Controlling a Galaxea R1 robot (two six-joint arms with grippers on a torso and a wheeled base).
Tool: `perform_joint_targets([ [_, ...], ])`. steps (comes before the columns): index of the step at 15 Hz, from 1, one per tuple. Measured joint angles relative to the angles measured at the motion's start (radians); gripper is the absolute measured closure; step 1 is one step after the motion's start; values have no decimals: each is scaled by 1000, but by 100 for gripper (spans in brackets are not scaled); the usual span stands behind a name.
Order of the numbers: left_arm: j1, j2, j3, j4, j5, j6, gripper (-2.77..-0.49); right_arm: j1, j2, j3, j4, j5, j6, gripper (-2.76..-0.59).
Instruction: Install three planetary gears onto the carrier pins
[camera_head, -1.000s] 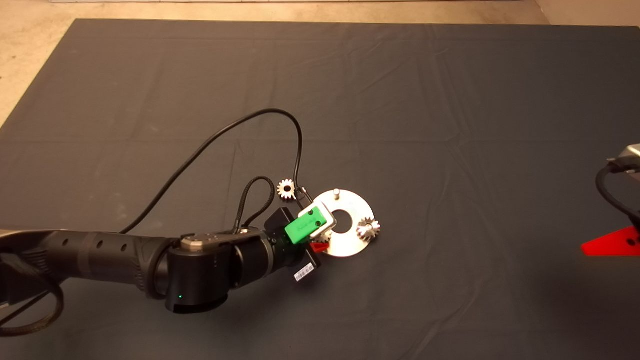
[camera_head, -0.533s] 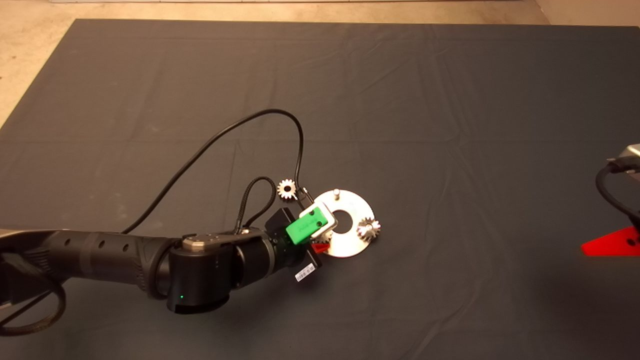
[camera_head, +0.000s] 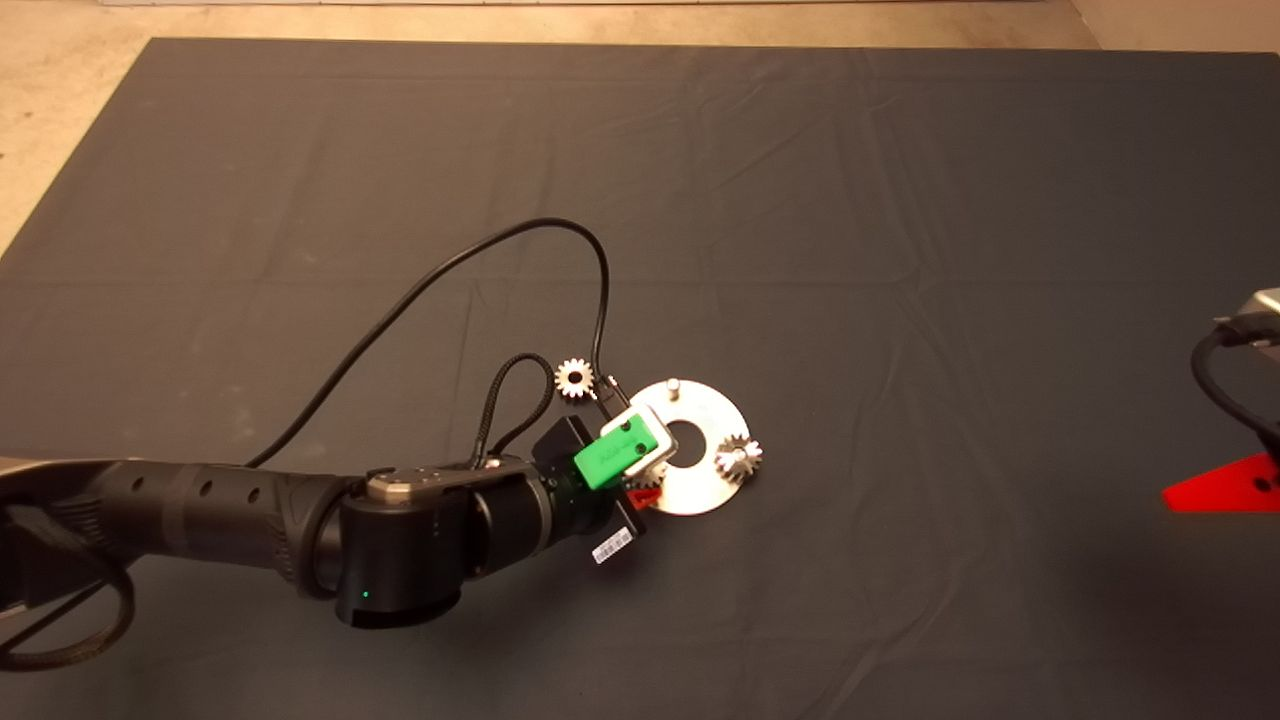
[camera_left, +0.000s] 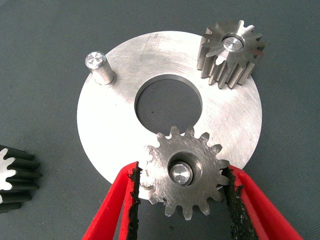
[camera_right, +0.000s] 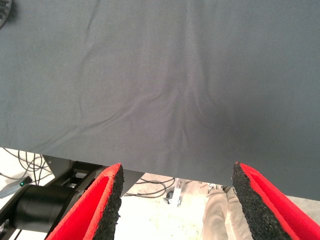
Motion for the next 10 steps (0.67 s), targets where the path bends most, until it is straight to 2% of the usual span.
perform_joint_targets([
  [4, 0, 8, 5, 1, -16, 0, -128, 0, 2, 0, 0, 0, -1, -160],
  [6, 0, 8, 8, 0, -17, 0, -131, 0, 2, 0, 0, 0, -4, -160],
  [10, 0, -2, 21, 1, -14, 0, -152, 0, 1, 0, 0, 0, -4, -160],
])
